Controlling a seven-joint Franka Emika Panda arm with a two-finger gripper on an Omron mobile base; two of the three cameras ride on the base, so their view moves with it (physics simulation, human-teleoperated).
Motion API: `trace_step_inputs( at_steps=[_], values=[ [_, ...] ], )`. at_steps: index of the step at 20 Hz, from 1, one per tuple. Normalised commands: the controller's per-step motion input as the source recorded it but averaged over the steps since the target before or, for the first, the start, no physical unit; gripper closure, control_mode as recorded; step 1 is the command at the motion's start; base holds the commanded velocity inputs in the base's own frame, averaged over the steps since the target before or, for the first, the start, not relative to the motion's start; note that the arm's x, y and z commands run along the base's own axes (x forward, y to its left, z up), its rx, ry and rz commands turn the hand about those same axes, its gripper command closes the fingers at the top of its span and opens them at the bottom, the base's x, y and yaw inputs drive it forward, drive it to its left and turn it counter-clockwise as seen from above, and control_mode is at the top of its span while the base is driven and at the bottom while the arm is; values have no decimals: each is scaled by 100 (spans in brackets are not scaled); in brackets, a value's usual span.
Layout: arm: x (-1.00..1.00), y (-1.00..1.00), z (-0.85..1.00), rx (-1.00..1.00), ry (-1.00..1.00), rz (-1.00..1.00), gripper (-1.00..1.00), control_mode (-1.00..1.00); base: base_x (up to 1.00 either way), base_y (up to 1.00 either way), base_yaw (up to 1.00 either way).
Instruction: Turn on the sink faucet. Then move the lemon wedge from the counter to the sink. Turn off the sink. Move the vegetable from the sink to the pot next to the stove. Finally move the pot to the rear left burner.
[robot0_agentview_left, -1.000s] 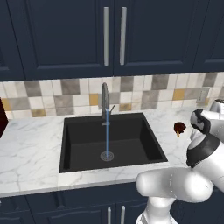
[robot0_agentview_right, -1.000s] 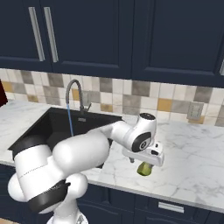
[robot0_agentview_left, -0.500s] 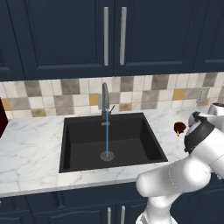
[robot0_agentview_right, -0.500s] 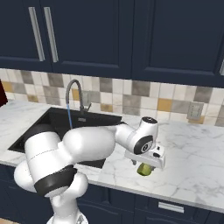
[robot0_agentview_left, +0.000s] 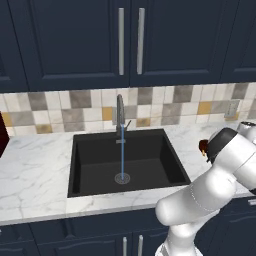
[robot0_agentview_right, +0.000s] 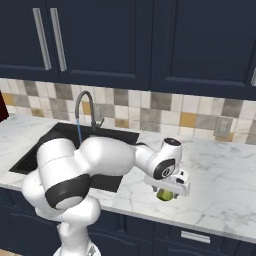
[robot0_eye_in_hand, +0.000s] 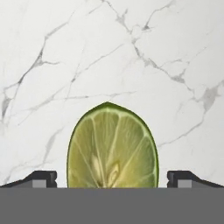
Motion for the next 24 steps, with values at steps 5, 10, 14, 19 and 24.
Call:
trace_step_inputs(
  at_steps=[5, 10, 14, 19, 24],
  values=[
    [0, -4, -22, 0, 1, 0, -100, -100, 0, 0, 0],
    [0, -1, -24, 0, 0, 0, -100, -100, 0, 0, 0],
    [1, 0, -26, 0, 0, 0, 100, -100, 0, 0, 0],
    [1, 0, -8, 0, -3, 0, 100, -100, 0, 0, 0],
    [-7, 29, 24, 0, -12, 2, 100, -100, 0, 0, 0]
  ],
)
